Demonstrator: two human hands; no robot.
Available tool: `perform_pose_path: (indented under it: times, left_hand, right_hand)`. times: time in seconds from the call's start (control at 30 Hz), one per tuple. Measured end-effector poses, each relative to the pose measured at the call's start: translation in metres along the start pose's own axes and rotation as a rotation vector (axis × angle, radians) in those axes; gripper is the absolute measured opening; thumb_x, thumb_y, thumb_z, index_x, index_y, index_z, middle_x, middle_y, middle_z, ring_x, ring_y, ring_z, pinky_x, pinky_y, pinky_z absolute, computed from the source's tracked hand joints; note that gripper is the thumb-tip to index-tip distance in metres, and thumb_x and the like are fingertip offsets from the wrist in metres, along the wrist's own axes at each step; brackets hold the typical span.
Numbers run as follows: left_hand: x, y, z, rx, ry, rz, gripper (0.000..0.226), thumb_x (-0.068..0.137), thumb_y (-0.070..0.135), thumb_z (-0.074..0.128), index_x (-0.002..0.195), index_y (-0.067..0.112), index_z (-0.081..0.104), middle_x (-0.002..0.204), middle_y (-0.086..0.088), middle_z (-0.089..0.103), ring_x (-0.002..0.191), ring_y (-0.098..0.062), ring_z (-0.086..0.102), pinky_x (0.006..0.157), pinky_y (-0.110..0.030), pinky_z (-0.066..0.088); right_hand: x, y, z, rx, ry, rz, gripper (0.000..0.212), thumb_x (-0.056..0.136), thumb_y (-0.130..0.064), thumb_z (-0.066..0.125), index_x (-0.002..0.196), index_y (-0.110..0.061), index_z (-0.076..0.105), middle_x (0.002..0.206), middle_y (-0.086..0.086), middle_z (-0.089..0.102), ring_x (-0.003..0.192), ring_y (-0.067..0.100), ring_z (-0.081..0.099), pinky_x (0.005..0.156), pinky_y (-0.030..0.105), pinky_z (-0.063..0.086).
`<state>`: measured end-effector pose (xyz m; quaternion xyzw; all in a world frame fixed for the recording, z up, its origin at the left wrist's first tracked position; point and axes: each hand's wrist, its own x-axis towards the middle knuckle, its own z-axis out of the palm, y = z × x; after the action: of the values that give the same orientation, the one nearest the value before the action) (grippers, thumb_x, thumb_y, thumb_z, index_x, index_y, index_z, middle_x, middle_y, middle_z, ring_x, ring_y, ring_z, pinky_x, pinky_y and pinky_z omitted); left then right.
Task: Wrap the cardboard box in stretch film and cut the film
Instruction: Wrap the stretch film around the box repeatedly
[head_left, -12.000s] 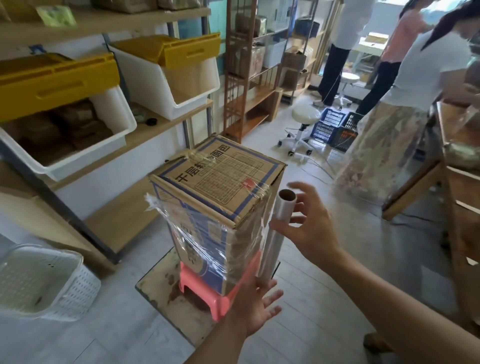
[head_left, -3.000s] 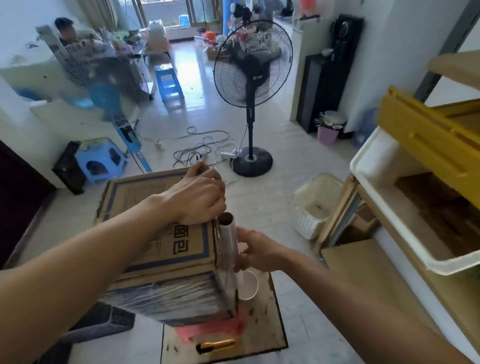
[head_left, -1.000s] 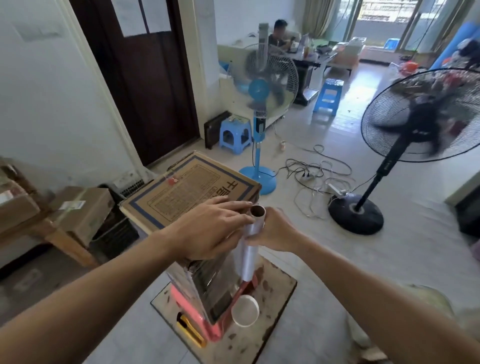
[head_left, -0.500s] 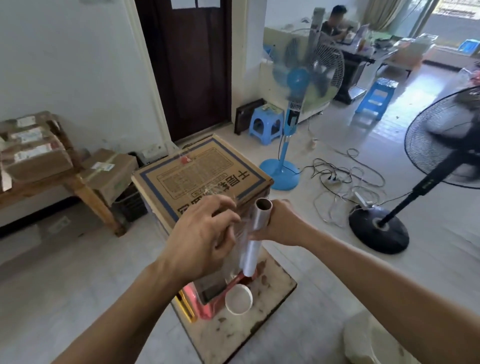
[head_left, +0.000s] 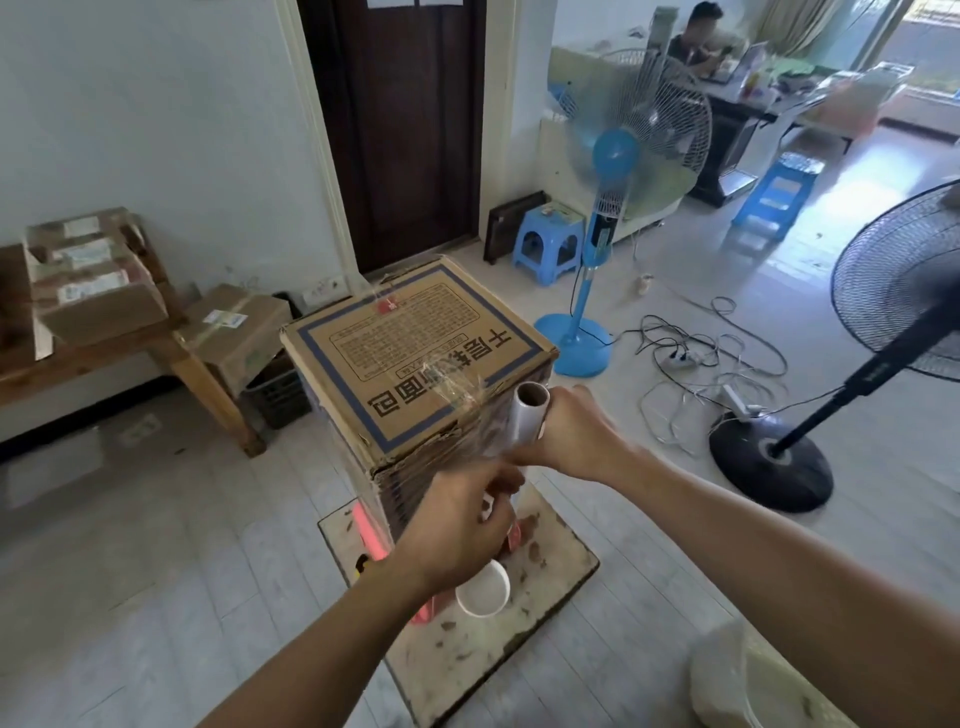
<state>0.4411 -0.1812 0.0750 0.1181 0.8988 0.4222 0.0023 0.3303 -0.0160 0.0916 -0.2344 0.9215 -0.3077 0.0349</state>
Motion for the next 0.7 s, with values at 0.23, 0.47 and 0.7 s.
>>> perform_pose_path:
  times: [0.23, 0.47, 0.7]
  left_hand:
    - [0.012, -0.036, 0.049, -0.789, 0.028, -0.758, 0.020, 0.094, 0.004, 0.047, 0.088, 0.007, 0.066, 0.066, -0.003, 0.070, 0.058, -0.012, 0.063, 0.052, -0.025, 0.050]
    - [0.030, -0.077, 0.096, -1.175, 0.003, -1.177, 0.022, 0.099, 0.030, 0.040, 0.097, 0.017, 0.057, 0.102, -0.008, 0.063, 0.093, -0.025, 0.061, 0.082, -0.041, 0.044]
    - [0.053, -0.088, 0.126, -1.438, 0.145, -1.263, 0.035, 0.096, 0.019, 0.035, 0.115, 0.003, 0.059, 0.101, -0.020, 0.066, 0.074, -0.026, 0.061, 0.061, -0.034, 0.044]
  right_hand:
    - [-0.007, 0.003, 0.005, -0.012, 0.047, 0.040, 0.045, 0.060, -0.053, 0.086, 0.075, -0.026, 0.053, 0.064, -0.008, 0.059, 0.056, 0.007, 0.054, 0.047, 0.019, 0.043]
    - [-0.013, -0.002, 0.004, -0.058, 0.086, 0.092, 0.059, 0.064, -0.049, 0.085, 0.105, -0.026, 0.051, 0.081, -0.006, 0.065, 0.070, 0.010, 0.061, 0.063, 0.034, 0.054]
    - [-0.021, 0.001, 0.007, -0.028, 0.164, 0.071, 0.084, 0.062, -0.037, 0.091, 0.123, -0.026, 0.034, 0.084, -0.010, 0.060, 0.068, -0.003, 0.054, 0.056, 0.011, 0.038]
